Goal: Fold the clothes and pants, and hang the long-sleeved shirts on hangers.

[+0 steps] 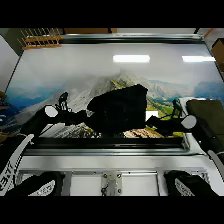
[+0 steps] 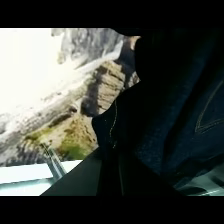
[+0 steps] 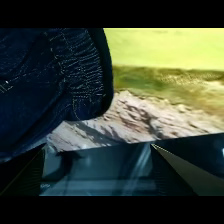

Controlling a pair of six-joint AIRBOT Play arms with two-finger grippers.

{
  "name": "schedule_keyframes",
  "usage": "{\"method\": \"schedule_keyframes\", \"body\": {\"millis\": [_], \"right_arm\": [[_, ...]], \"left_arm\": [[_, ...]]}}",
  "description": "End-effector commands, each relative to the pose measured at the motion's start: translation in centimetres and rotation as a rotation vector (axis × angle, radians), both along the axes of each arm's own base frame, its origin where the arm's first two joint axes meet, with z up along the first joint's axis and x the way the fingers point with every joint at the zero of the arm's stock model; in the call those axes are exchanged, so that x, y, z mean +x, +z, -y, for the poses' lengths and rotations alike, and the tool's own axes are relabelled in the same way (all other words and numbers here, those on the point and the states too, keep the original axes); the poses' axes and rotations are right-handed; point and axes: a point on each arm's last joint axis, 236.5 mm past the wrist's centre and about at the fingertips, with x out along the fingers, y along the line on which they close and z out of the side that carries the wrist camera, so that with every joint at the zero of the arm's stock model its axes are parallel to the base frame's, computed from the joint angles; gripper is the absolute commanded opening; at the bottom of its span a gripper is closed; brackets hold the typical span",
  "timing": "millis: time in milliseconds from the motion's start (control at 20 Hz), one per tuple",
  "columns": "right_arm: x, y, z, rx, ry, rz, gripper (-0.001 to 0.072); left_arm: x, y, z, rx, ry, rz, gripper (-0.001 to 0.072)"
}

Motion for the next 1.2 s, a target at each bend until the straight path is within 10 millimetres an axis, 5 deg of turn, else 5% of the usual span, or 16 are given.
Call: {"method": "schedule_keyframes", "body": {"millis": [0, 200, 300, 350, 600, 650, 700, 750, 850, 950, 1000, 1150], "right_arm": [[1.1, -3.5, -2.6, 0.067, -0.07, 0.025, 0.0702], [2.9, -4.6, -4.2, 0.077, -0.08, 0.083, 0.0688], [3.6, -4.6, -4.1, 0.054, -0.068, 0.119, 0.0524], [3.9, -4.6, -4.0, 0.042, -0.06, 0.137, 0.0496], [4.5, -5.2, -3.5, 0.022, -0.078, 0.146, 0.0495], [4.4, -5.6, -3.5, 0.02, -0.077, 0.136, 0.0411], [4.3, -5.8, -3.5, 0.016, -0.068, 0.131, 0.0179], [4.4, -5.8, -3.6, 0.007, -0.046, 0.142, 0.0039], [5.0, -4.5, -4.1, -0.011, 0.055, 0.198, 0.0021], [6.6, -0.1, -4.5, -0.048, 0.216, 0.296, 0.002], [7.7, 3.1, -4.2, -0.086, 0.291, 0.356, 0.002], [10.0, 17.6, -3.4, -0.201, 0.436, 0.597, 0.002]], "left_arm": [[-0.6, 0.4, 0.1, 0.006, -0.007, 0.026, 0.0014], [-0.5, 0.4, 0.1, 0.007, -0.006, 0.029, 0.0014], [-0.5, 0.4, 0.1, 0.007, -0.006, 0.029, 0.0014], [-0.4, 0.4, 0.1, 0.007, -0.004, 0.032, 0.0014], [0.0, 0.5, -0.1, 0.009, 0.007, 0.05, 0.0014], [0.0, 0.5, -0.1, 0.009, 0.007, 0.05, 0.0014], [0.0, 0.5, -0.1, 0.01, 0.007, 0.05, 0.0014], [0.0, 0.5, 0.0, 0.009, 0.006, 0.048, 0.0014], [0.2, 0.8, 0.0, 0.006, 0.014, 0.05, 0.0014], [2.1, 4.1, -0.2, -0.015, 0.016, 0.105, 0.0013], [3.8, 7.9, -0.5, -0.032, 0.022, 0.184, 0.0013], [7.0, 25.3, -1.4, -0.079, 0.025, 0.556, 0.0013]]}}
